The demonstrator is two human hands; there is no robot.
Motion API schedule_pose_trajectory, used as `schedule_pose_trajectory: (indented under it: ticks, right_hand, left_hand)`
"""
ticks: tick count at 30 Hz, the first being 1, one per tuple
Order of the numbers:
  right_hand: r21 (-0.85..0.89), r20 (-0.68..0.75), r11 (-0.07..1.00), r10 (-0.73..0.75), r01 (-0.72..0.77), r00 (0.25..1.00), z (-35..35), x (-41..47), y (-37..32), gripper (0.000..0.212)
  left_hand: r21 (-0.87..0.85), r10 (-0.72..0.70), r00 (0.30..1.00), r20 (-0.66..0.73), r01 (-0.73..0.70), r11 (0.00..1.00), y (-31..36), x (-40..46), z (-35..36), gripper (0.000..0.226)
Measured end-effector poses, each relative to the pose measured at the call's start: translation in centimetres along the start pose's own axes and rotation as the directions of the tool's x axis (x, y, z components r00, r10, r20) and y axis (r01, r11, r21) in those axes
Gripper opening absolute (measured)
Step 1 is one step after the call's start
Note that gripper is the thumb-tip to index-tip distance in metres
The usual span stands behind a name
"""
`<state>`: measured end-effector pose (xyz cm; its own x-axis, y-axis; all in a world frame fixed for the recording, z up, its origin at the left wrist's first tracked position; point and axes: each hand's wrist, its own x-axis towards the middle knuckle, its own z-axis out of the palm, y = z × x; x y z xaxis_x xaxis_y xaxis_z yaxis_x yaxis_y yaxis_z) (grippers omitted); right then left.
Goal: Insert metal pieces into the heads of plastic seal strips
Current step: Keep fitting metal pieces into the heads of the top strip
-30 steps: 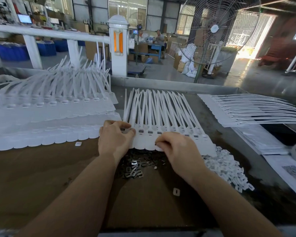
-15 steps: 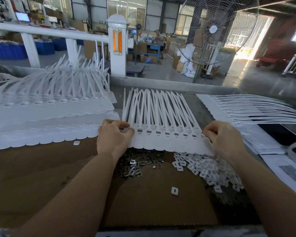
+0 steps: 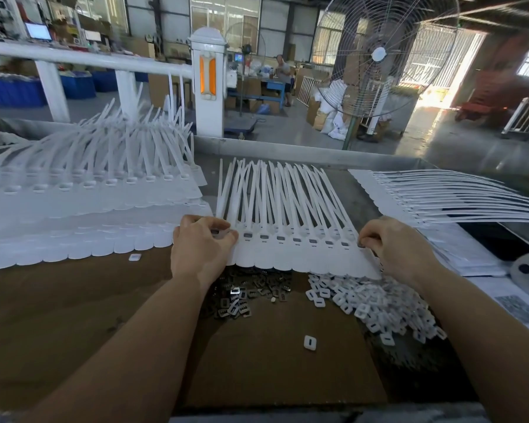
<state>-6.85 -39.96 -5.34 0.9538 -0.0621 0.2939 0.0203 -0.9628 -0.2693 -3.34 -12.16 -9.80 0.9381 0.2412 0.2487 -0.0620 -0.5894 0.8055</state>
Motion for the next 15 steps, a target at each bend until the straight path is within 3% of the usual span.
schedule_pose_trajectory:
  ticks: [4,9,15]
  right_hand:
    - [0.004,-0.027,1.0,-0.005,0.005,1.0,0.2,0.1,0.2,0.012]
    - [0.045,-0.21,0.999,0.007,0.003,0.978,0.2,0.0,0.3,0.012]
    - [0.123,-0.291,0.99,-0.026,0.064,0.957,0.0,-1.2,-2.6,0.013]
  left_hand:
    - [0.006,0.001,1.0,-0.004,-0.001,1.0,0.0,0.0,0.1,0.022]
    - [0.003,-0.005,1.0,-0.005,0.005,1.0,-0.1,0.0,0.1,0.021]
    - [0.001,-0.007,1.0,-0.007,0.007,1.0,0.1,0.0,0.1,0.022]
